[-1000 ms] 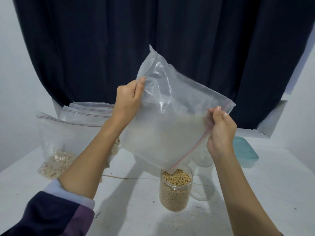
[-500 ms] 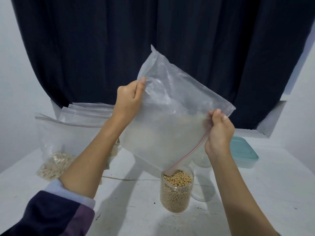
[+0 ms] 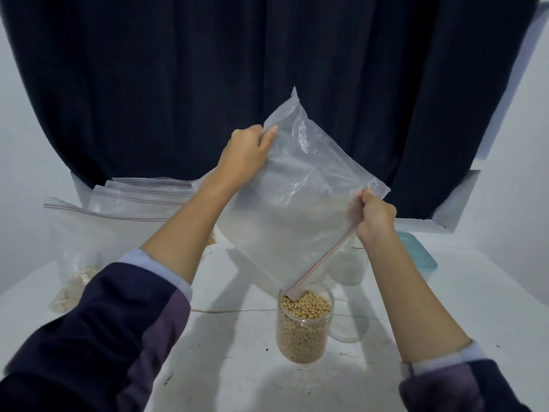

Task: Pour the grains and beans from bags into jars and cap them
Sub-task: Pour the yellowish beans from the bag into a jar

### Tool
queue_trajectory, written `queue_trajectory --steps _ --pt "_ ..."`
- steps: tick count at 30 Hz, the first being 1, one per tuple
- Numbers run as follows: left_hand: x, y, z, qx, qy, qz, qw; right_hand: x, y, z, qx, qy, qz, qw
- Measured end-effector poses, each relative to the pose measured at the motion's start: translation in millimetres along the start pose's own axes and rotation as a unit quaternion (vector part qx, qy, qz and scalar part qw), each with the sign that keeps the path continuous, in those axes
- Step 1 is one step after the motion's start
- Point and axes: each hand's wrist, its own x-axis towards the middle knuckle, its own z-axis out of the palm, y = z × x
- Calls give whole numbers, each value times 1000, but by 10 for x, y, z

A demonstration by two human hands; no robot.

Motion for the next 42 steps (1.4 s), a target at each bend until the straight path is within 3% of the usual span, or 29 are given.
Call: queue_trajectory --steps 6,14,17,21,22,25,29,34,38,41,42 --pt "45 -7 130 9 -24 -22 999 42 -35 -35 -36 19 27 999" --pt "60 -24 142 -30 4 17 999 40 -90 -144 1 26 25 999" --pt "45 -6 147 -62 28 37 997 30 -189 -190 88 16 55 994" --pt "-26 -65 231 -13 157 71 985 74 -359 -313 219 28 81 972" --pt "-101 -85 301 5 157 77 985 81 -403 -356 242 34 80 966" --pt "-515 -90 609 69 41 125 989 120 -498 -473 287 42 99 952" --pt "-927 13 1012 112 -126 202 965 169 -584 -641 329 82 159 927" --pt "-1176 393 1349 117 -255 199 939 140 -748 -893 412 119 164 888" --pt "-1449 651 1616 68 -278 191 939 78 -974 -1099 482 103 132 860" --pt "-1615 880 1792 -131 -192 126 965 140 -1015 -1283 275 60 45 958" --pt "-1628 952 1842 -188 -144 99 966 209 -978 -1347 244 36 29 969"
